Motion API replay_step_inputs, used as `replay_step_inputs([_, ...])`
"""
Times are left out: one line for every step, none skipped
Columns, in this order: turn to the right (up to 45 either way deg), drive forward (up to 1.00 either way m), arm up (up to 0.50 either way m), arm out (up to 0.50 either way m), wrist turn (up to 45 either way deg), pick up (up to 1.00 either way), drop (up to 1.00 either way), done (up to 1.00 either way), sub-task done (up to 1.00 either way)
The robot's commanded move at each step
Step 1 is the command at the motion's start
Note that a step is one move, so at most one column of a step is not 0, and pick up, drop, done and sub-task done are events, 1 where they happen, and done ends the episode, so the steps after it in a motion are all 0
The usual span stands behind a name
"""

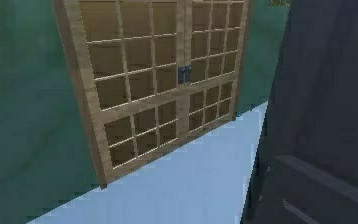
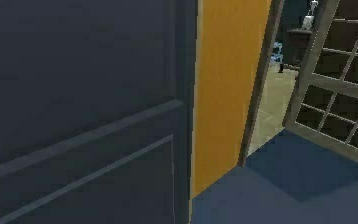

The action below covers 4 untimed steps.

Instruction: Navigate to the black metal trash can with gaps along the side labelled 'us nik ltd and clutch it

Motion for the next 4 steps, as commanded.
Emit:
replay_step_inputs([0.0,0.05,0.0,0.0,0.0,0.0,0.0,0.0,0.0])
replay_step_inputs([-45.0,0.0,0.0,0.0,0.0,0.0,0.0,0.0,0.0])
replay_step_inputs([-18.0,0.0,0.0,0.0,0.0,0.0,0.0,0.0,0.0])
replay_step_inputs([0.0,0.3,0.0,0.0,0.0,0.0,0.0,0.0,0.0])
